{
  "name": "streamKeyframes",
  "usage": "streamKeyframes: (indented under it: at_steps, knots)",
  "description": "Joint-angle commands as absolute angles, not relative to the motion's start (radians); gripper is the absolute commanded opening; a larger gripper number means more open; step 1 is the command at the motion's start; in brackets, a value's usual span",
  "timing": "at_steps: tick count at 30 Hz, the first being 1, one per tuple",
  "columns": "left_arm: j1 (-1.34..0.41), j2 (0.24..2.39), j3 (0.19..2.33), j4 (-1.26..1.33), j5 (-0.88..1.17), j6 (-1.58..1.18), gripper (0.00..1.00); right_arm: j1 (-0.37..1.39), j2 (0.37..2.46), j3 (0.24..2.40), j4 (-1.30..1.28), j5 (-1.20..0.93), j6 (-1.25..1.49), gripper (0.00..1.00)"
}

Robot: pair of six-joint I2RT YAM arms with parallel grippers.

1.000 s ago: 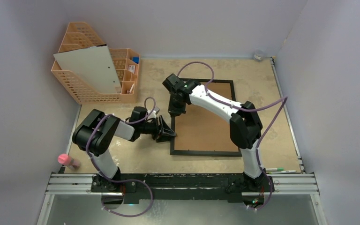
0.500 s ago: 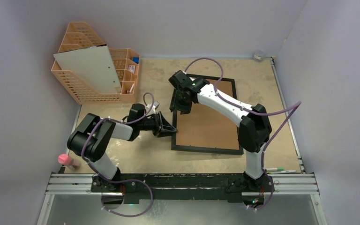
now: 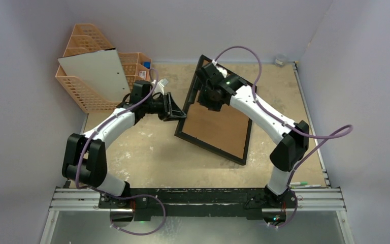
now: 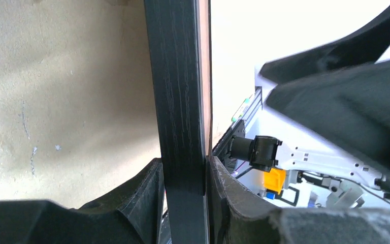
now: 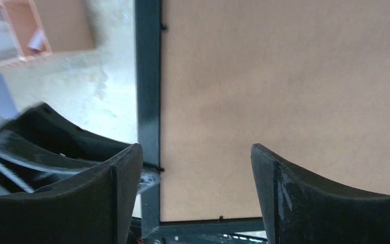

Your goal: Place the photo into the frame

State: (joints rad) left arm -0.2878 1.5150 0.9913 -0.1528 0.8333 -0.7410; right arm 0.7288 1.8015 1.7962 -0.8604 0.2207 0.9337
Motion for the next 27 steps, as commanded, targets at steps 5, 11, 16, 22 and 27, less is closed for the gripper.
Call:
streamKeyframes:
  at_steps: [5, 11, 16, 22, 27]
  knots:
    - [-0.294, 1.404, 1.107, -0.337, 0.797, -0.610, 0.00, 0.703, 1.799, 1.955, -0.891, 0.282, 0.891, 0.86]
    - [-0.321, 1.364, 1.094, -0.391, 0.760, -0.605, 0.00, 0.696, 1.844, 1.986, -0.862, 0.259, 0.821, 0.87]
    - [-0.342, 1.330, 1.063, -0.373, 0.741, -0.622, 0.00, 0.701, 1.941, 2.073, -0.900, 0.336, 0.770, 0.85]
    - [-0.357, 1.301, 1.025, -0.335, 0.756, -0.652, 0.00, 0.712, 1.974, 2.072, -0.887, 0.363, 0.758, 0.85]
    - [-0.359, 1.286, 1.010, -0.332, 0.758, -0.644, 0.00, 0.734, 2.016, 2.110, -0.894, 0.358, 0.738, 0.83]
